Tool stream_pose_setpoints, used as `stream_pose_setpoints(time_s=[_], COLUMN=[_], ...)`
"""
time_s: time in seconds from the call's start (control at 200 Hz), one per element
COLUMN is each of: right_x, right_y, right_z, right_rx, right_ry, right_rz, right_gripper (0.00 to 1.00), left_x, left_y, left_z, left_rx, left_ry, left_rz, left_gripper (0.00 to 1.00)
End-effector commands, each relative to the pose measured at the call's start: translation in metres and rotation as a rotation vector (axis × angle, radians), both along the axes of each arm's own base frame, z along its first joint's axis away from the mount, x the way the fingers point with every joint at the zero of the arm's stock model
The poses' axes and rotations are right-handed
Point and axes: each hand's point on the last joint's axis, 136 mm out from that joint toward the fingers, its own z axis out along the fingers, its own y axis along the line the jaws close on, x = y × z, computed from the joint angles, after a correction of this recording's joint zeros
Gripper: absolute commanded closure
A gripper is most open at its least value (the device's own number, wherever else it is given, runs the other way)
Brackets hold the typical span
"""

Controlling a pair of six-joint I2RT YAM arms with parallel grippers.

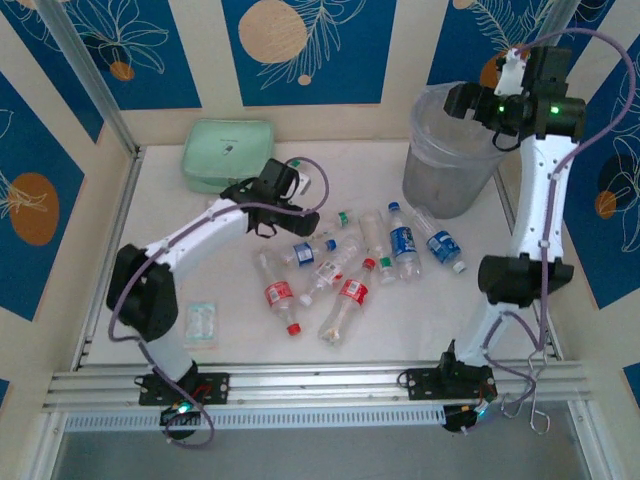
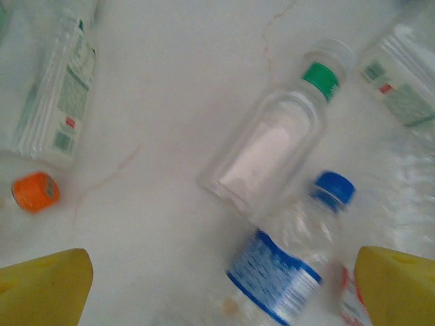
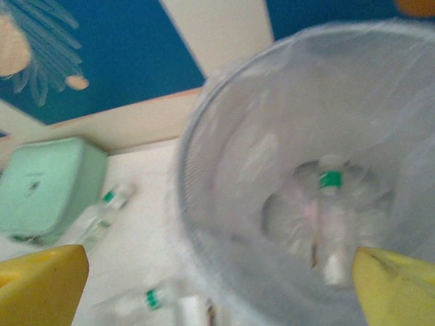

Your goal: Put the plastic bottles in the bin

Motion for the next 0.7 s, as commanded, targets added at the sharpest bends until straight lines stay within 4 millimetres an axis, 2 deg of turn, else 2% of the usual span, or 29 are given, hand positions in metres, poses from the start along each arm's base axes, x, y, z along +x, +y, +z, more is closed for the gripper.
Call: stream_pose_setpoints(time_s=[0.0,0.03,0.125,0.29,0.355,0.49,0.695], right_x=[-0.027,-0.035,-0.056,-0.088,-0.099,-0.121,-0.147], right_y=[0.043,0.049,0.063,0.071,0.073,0.086,0.090], right_z=[0.013,0.015,0.006,-0.015,-0.021,-0.023,-0.024], right_rx=[0.170,0.193,0.257,0.246,0.248,0.283,0.246], right_ry=[-0.044,-0.061,-0.051,-0.001,0.013,0.031,0.042], right_rz=[0.113,0.126,0.154,0.159,0.163,0.218,0.229], right_gripper=[0.01,0.00,0.00,0.00,0.00,0.01,0.01], left_x=[0.039,0.050,0.083,0.122,0.132,0.149,0.160], left_y=[0.008,0.011,0.022,0.045,0.053,0.063,0.075], left_z=[0.005,0.001,-0.012,-0.041,-0.050,-0.066,-0.094], left_rx=[0.065,0.083,0.138,0.219,0.237,0.256,0.317], left_ry=[-0.066,-0.068,-0.080,-0.060,-0.049,-0.024,0.030], left_rz=[-0.044,-0.035,-0.002,0.056,0.070,0.087,0.102], left_gripper=[0.02,0.02,0.02,0.04,0.09,0.11,0.13])
